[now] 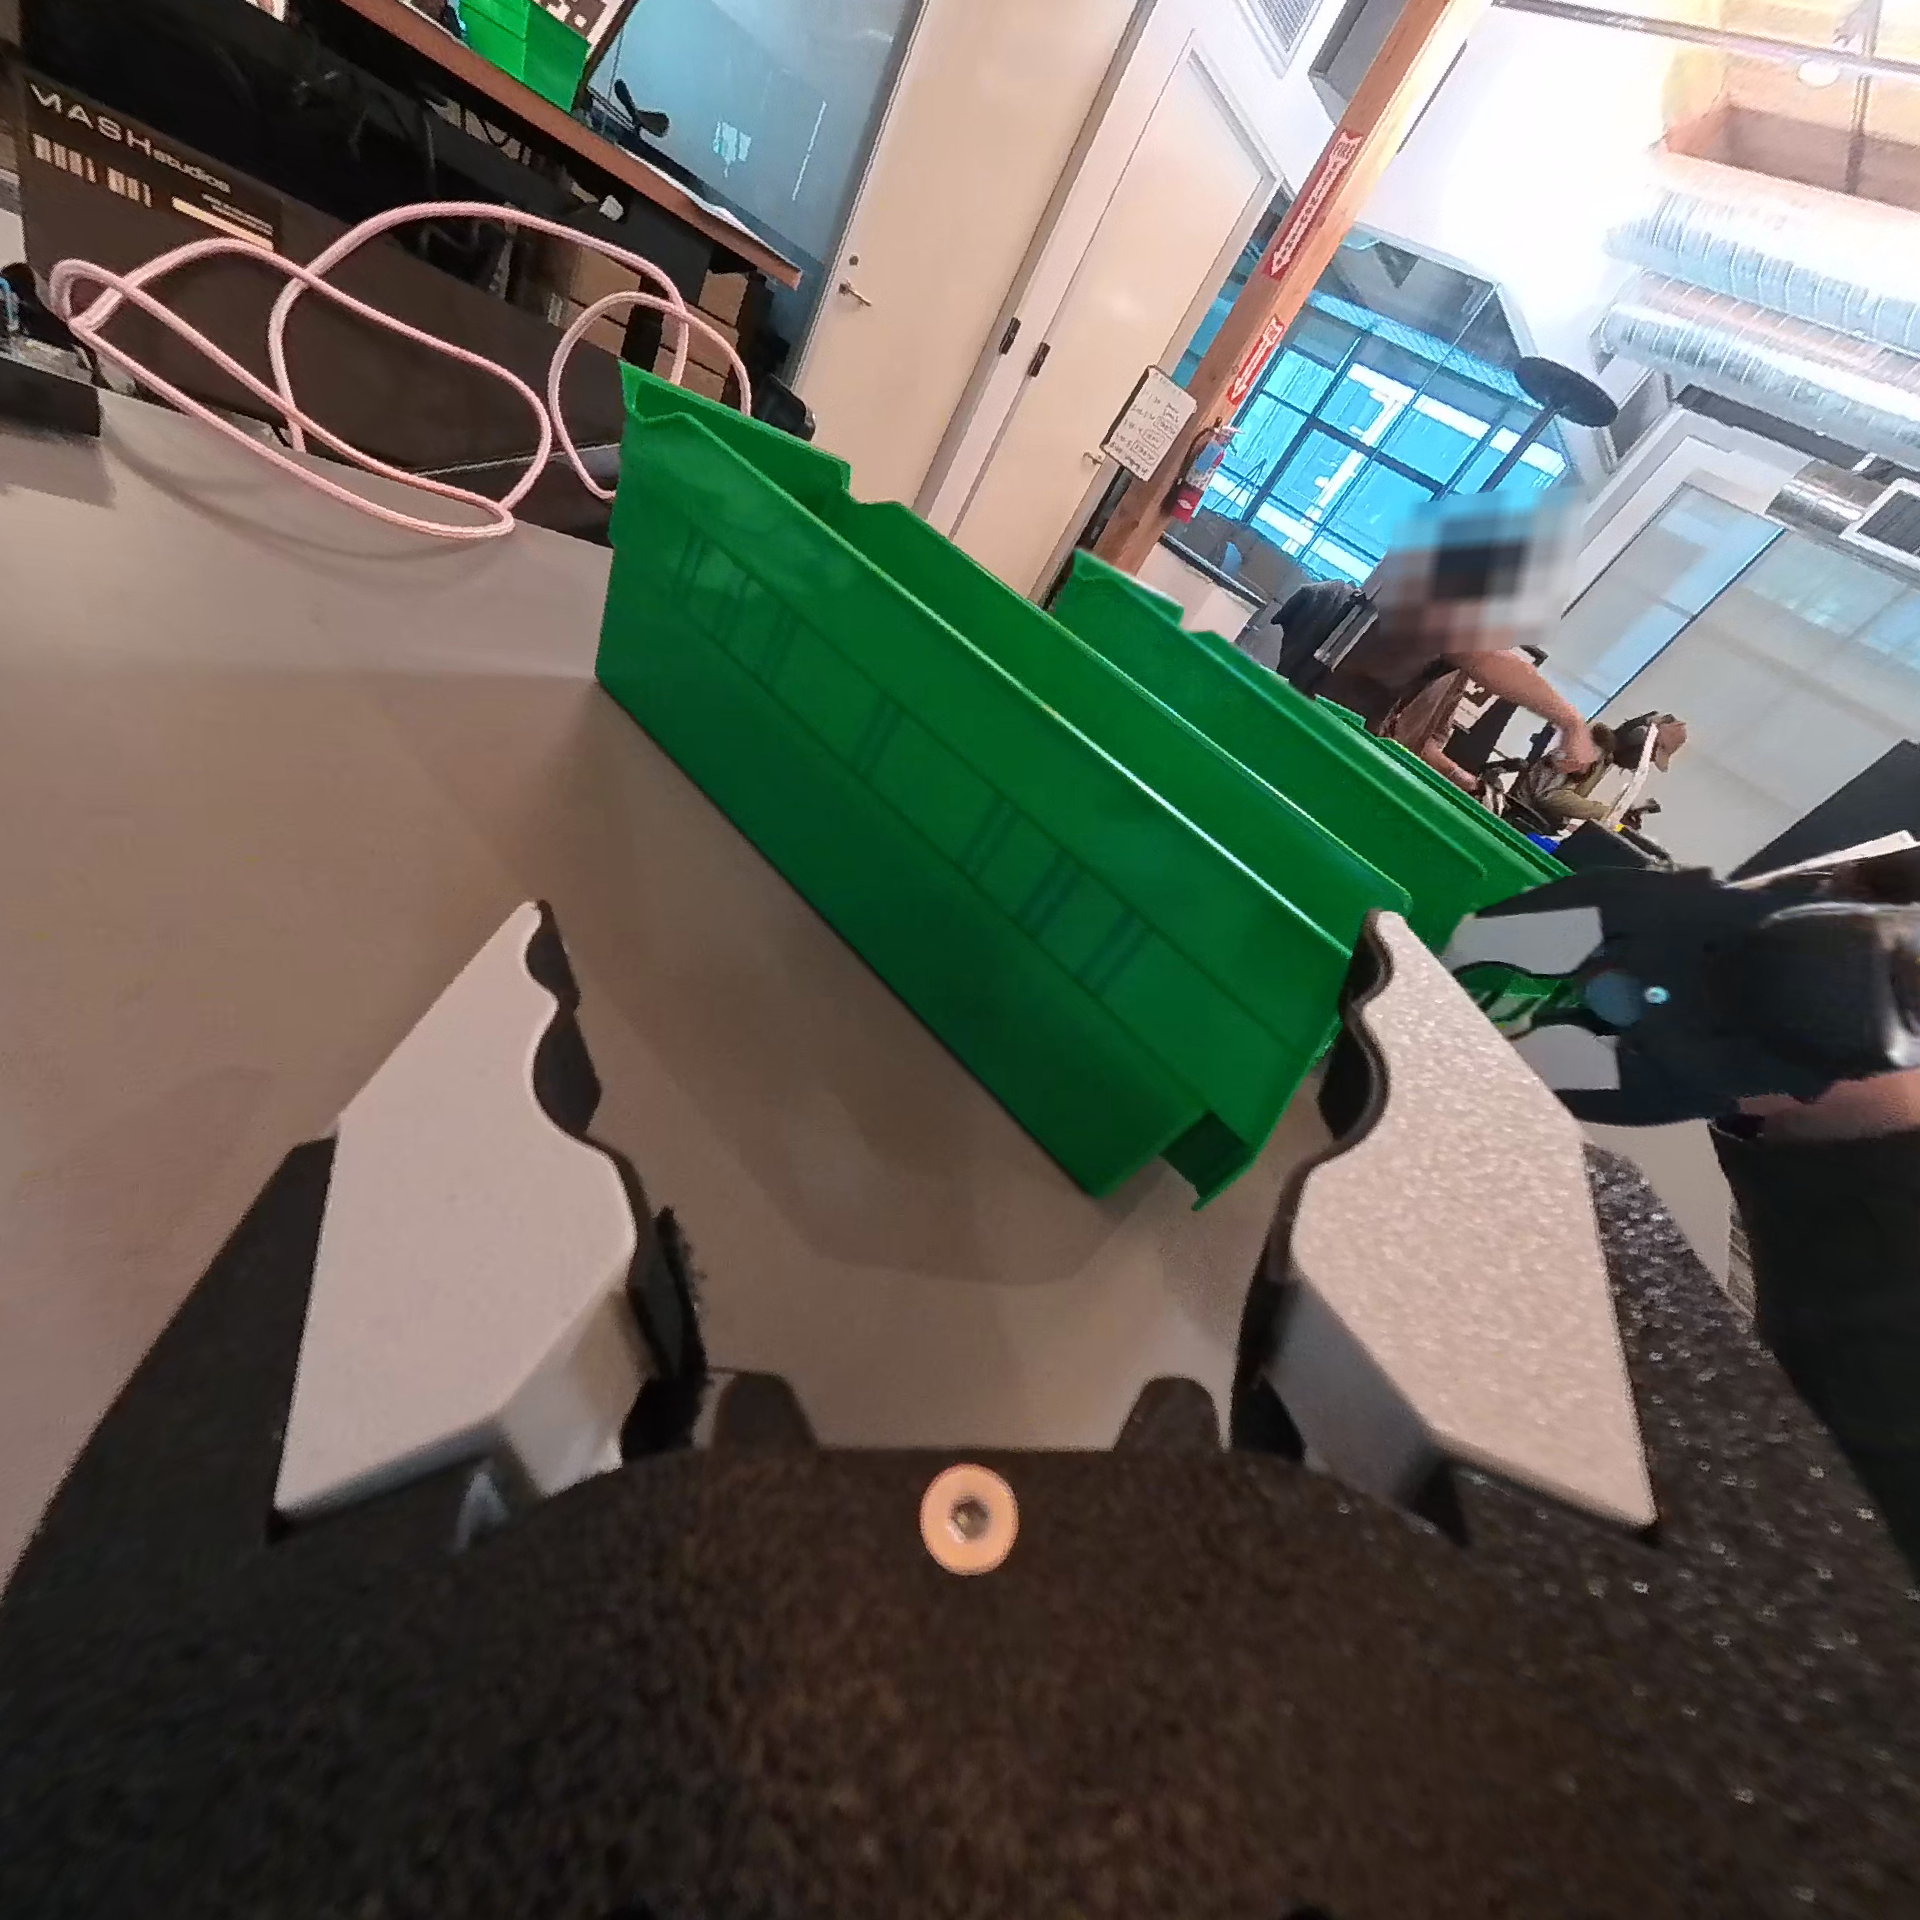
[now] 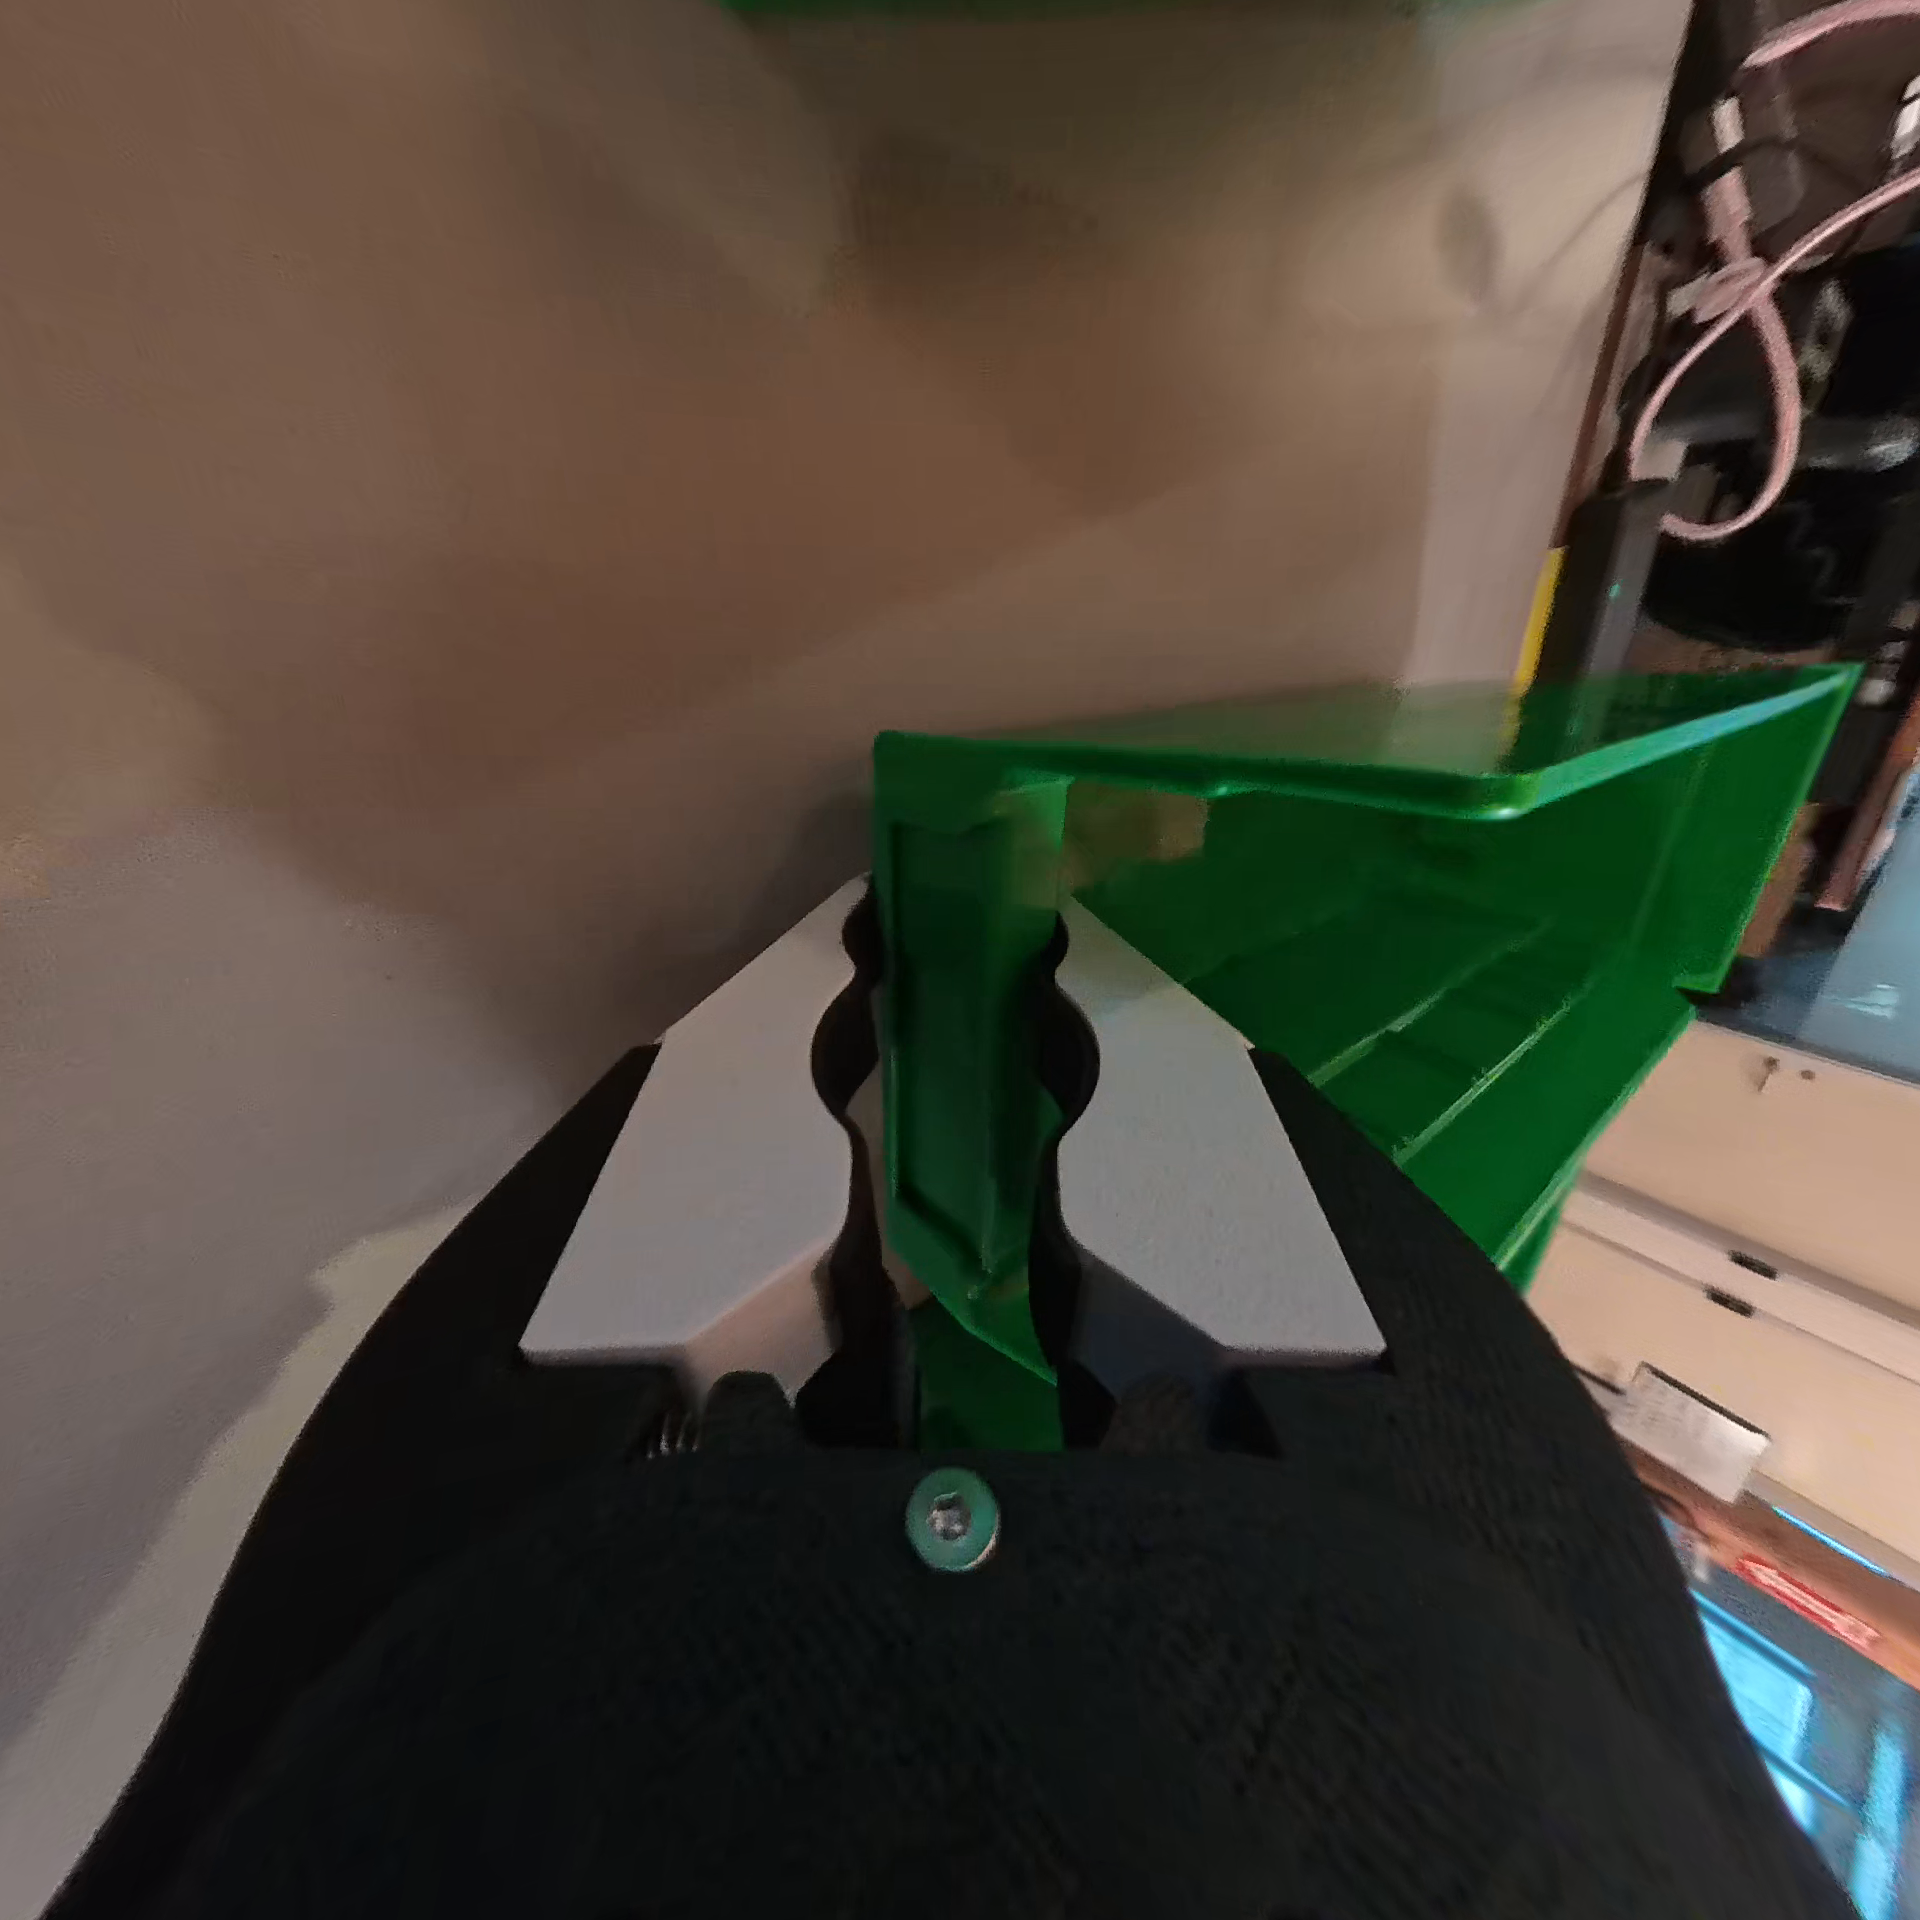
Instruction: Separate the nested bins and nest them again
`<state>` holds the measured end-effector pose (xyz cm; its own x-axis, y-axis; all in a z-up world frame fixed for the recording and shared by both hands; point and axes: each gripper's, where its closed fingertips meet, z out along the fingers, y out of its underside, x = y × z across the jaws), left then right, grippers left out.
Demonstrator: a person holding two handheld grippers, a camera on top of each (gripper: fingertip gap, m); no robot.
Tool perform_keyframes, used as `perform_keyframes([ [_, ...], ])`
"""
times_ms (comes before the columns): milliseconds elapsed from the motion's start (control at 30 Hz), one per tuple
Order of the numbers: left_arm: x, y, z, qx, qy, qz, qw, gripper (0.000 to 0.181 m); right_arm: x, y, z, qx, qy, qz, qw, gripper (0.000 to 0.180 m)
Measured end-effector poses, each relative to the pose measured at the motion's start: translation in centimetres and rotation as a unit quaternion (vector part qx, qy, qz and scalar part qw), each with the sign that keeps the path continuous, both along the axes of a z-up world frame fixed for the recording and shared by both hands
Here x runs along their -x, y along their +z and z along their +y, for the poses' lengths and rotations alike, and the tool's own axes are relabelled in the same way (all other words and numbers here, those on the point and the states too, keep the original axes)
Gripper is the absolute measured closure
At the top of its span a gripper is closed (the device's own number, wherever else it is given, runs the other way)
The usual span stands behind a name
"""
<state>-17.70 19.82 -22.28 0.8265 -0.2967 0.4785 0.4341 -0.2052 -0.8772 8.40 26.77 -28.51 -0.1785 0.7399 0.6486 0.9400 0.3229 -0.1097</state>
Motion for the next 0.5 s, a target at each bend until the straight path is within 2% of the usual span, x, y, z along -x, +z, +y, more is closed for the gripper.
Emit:
perform_keyframes([
  [133, 0.0, 0.0, 0.0, -0.001, 0.0, 0.0, 1.0, 0.039, 0.9, 2.0, -0.4, -0.066, 0.016, 0.01, 0.998, 0.155],
  [500, 0.0, 0.1, 0.0, -0.002, 0.0, -0.001, 1.0, 0.039, 7.5, 8.7, -5.9, -0.07, 0.128, 0.094, 0.985, 0.155],
])
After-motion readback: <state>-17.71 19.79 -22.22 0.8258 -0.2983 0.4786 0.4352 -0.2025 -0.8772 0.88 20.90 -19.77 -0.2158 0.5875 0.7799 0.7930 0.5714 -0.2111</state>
